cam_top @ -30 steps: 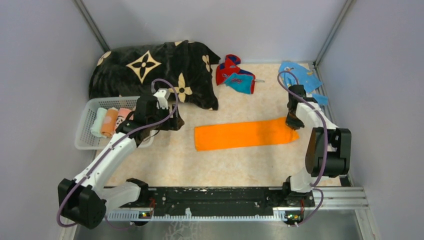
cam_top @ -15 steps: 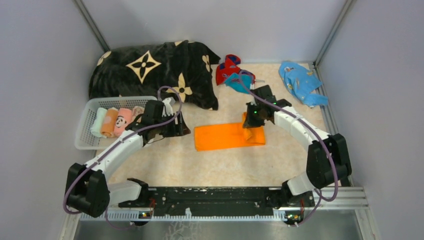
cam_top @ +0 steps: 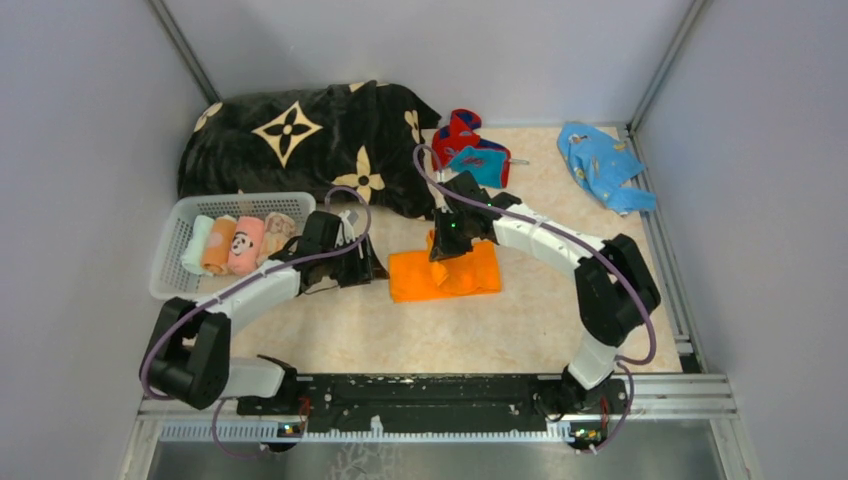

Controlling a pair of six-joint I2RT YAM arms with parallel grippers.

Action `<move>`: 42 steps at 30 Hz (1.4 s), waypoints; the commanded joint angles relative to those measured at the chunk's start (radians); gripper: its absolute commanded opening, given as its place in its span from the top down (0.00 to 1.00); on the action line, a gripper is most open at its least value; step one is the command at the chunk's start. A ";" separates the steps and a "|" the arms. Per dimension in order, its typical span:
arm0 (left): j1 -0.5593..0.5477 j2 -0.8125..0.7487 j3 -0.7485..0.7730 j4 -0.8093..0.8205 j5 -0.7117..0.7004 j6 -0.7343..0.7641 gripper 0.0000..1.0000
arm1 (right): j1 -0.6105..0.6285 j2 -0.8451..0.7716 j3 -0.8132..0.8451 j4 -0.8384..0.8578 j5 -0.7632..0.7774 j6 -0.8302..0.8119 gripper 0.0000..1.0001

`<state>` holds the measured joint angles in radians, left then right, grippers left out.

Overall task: Roll the towels
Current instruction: Fold the towel at the center of the board.

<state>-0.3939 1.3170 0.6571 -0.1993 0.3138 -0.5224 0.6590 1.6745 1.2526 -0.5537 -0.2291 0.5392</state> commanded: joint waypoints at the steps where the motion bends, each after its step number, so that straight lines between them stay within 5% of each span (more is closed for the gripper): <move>1: -0.029 0.048 -0.008 0.096 0.021 -0.043 0.38 | 0.034 0.060 0.070 0.037 0.017 0.073 1.00; 23: -0.106 0.229 -0.065 0.225 -0.028 -0.092 0.68 | 0.109 0.186 0.131 0.069 0.059 0.134 1.00; 42: -0.125 0.221 -0.071 0.217 -0.052 -0.090 0.72 | 0.114 0.202 0.148 0.092 0.042 0.161 1.00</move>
<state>-0.5083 1.5208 0.6113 0.0463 0.2962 -0.6250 0.7570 1.8771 1.3430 -0.5007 -0.1677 0.6853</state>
